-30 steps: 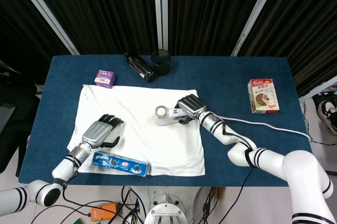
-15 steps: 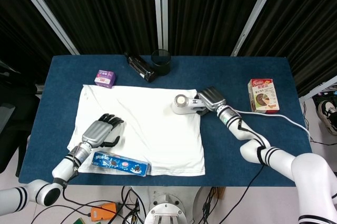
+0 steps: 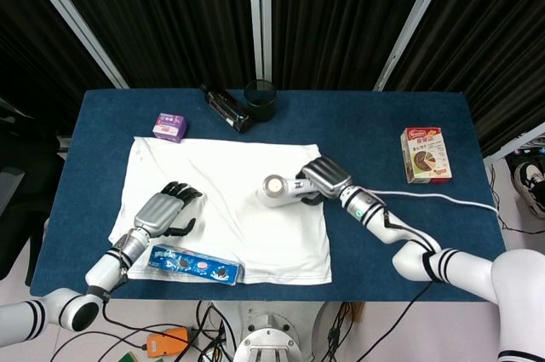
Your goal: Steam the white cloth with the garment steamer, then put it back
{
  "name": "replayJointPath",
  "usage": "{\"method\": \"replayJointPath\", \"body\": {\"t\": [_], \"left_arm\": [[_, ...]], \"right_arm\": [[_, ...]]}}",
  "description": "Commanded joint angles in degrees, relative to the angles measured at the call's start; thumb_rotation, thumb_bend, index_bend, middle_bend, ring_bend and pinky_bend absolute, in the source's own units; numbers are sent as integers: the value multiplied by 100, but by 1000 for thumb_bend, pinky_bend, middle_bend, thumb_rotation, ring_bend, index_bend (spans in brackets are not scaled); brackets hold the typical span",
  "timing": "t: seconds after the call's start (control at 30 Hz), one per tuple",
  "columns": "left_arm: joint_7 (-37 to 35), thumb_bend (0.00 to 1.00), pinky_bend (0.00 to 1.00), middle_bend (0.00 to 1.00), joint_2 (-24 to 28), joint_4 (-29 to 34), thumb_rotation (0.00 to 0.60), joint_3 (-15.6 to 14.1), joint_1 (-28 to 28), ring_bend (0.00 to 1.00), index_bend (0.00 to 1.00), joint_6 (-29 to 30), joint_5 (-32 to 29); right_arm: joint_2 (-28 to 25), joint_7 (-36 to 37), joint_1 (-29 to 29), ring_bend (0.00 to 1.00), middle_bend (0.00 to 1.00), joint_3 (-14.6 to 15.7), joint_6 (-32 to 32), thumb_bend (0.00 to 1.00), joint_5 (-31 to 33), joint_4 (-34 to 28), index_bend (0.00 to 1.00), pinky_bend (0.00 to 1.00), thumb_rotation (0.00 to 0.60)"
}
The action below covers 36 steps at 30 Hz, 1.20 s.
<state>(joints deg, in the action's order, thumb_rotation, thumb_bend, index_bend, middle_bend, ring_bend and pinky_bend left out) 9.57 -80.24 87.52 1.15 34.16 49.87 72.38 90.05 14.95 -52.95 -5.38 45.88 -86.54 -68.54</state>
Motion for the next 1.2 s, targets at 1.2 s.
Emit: {"method": "replayJointPath", "body": {"t": [1.2], "left_arm": [[-516,418,0,108,418,184,325,216,-280,30,130,806,228]], "right_arm": [[-324,525,523,906,876,-174,593,581,379,596,1000,808,600]]}}
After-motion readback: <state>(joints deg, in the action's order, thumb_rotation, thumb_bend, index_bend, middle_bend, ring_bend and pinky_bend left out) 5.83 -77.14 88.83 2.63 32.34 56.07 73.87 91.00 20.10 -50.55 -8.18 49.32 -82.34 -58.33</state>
